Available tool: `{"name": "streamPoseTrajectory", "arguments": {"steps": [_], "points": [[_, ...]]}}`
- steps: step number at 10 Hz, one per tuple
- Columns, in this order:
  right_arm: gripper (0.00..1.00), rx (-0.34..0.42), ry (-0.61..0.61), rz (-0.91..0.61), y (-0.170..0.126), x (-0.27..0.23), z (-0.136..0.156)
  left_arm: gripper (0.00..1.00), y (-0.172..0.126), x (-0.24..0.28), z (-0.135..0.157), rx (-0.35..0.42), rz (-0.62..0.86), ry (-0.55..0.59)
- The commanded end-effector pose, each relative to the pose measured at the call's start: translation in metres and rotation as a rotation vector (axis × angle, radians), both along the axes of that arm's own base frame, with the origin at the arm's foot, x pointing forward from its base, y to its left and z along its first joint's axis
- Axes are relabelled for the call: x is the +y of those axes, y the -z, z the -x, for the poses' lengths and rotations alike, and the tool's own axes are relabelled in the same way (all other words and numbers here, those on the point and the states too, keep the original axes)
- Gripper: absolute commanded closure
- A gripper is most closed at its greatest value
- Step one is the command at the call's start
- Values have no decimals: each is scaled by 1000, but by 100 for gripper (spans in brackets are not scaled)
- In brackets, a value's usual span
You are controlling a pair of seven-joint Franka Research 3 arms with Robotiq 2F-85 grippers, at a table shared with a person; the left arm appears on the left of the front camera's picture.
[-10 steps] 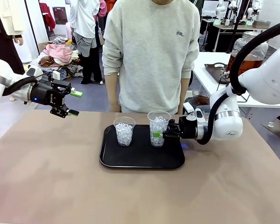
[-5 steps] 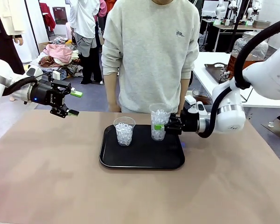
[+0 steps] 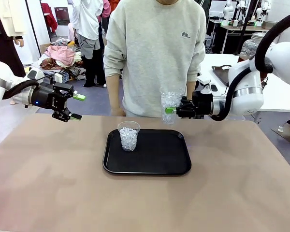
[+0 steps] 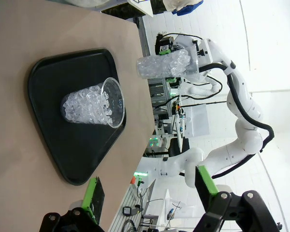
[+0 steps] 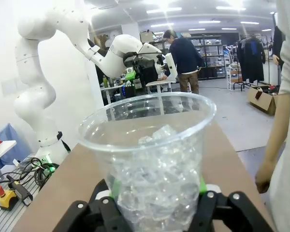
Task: Pour the drink into the iced cup.
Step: Pick up the iced cup indicated by the human and present it to them, then open the gripper to release the iced cup you were holding.
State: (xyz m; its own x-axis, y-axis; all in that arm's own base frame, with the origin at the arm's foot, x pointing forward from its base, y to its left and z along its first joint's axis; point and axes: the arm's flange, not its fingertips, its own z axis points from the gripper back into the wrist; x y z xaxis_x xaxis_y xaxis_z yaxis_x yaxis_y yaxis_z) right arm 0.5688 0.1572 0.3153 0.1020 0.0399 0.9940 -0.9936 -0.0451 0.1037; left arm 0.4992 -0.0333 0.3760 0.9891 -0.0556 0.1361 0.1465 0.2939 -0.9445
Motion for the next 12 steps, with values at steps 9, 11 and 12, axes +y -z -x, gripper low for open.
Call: {"name": "streamPoseTrajectory", "arguments": {"steps": [9, 11, 12], "points": [[34, 0, 0, 0, 0, 0, 0, 0, -2, 0, 1, -5, -3, -4], [34, 0, 0, 0, 0, 0, 0, 0, -2, 0, 1, -5, -3, -4], [34, 0, 0, 0, 0, 0, 0, 0, -2, 0, 1, -5, -3, -4]]}}
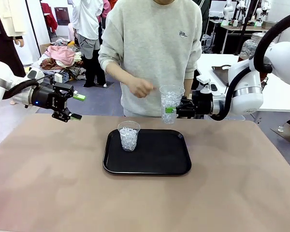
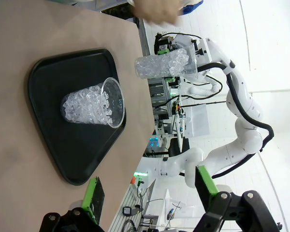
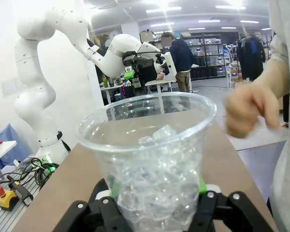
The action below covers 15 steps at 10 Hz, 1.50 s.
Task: Pour the drink into the iced cup.
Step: Open the gripper to release the iced cup you were holding.
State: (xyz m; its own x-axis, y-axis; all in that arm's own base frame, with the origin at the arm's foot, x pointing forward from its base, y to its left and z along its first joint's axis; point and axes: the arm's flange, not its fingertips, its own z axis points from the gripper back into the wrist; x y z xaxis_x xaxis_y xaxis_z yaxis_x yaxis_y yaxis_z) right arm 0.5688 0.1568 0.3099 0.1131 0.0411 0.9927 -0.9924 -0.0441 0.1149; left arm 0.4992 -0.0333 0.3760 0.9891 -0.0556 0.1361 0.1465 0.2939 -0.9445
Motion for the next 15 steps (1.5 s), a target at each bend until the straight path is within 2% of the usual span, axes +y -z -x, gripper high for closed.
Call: {"name": "streamPoseTrajectory", "arguments": {"steps": [1, 15], "points": [[34, -11, -1, -1, -5, 0, 0, 0, -2, 0, 1, -5, -3, -4], [34, -11, -1, -1, -5, 0, 0, 0, -2, 0, 1, -5, -3, -4]]}}
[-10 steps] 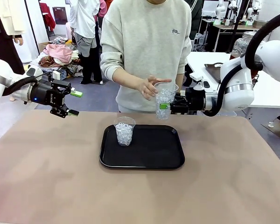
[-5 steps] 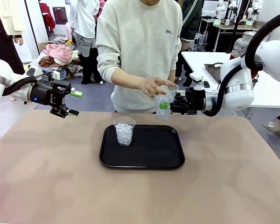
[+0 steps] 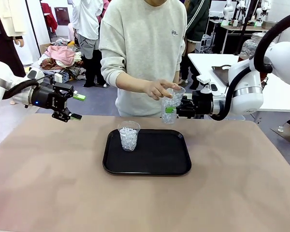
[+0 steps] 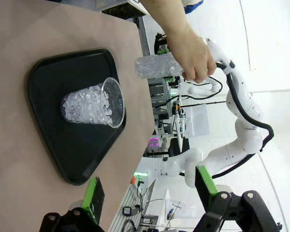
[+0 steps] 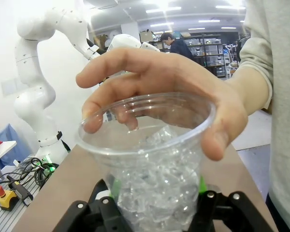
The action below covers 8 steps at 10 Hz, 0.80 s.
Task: Pour the drink into the iced cup.
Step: Open the gripper to release the iced cup you were holding.
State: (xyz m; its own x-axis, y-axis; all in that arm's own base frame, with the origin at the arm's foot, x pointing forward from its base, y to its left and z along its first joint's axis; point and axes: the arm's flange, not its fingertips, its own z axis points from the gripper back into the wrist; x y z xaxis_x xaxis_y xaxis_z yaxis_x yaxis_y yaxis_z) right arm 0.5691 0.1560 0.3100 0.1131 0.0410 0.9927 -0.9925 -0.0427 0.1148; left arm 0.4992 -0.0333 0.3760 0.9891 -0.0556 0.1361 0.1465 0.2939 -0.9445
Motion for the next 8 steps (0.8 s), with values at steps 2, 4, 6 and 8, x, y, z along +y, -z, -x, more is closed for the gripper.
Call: {"name": "streamPoseTrajectory", "arguments": {"steps": [2, 4, 6, 8], "points": [[34, -11, -2, -1, -5, 1, 0, 0, -2, 0, 1, -5, -3, -4], [34, -11, -2, -1, -5, 1, 0, 0, -2, 0, 1, -5, -3, -4], [34, -11, -2, -1, -5, 1, 0, 0, -2, 0, 1, -5, -3, -4], [34, -11, -2, -1, -5, 1, 0, 0, -2, 0, 1, -5, -3, -4]]}}
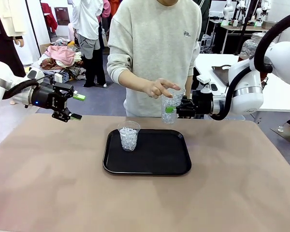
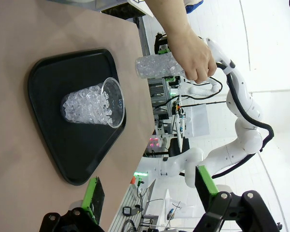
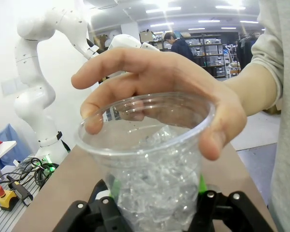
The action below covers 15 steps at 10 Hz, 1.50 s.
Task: Pour the drink into the iced cup.
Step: Open the gripper to release the iced cup you were holding.
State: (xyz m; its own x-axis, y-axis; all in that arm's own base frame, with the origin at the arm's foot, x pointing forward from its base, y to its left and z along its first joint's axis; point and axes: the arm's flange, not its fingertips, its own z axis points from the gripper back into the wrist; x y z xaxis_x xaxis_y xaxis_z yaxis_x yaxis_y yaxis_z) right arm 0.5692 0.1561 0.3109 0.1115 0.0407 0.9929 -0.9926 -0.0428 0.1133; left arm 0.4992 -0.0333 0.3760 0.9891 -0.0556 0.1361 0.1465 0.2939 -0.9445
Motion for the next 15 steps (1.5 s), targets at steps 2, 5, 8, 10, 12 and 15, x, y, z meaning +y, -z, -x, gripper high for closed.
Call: {"name": "streamPoseTrajectory", "arguments": {"steps": [2, 5, 8, 10, 12, 15], "points": [[34, -10, -2, -1, -4, 1, 0, 0, -2, 0, 1, -5, -3, -4], [0, 9, -11, 10, 2, -5, 0, 0, -2, 0, 1, -5, -3, -4], [0, 12, 20, 23, 2, -33, 3, 0, -2, 0, 1, -5, -3, -4], [0, 11, 42, 25, 4, -56, 10, 0, -2, 0, 1, -5, -3, -4], [0, -11, 19, 26, 6, -78, 27, 0, -2, 0, 1, -5, -3, -4], [0, -92, 16, 28, 16, -104, 59, 0, -2, 0, 1, -5, -3, -4]]}}
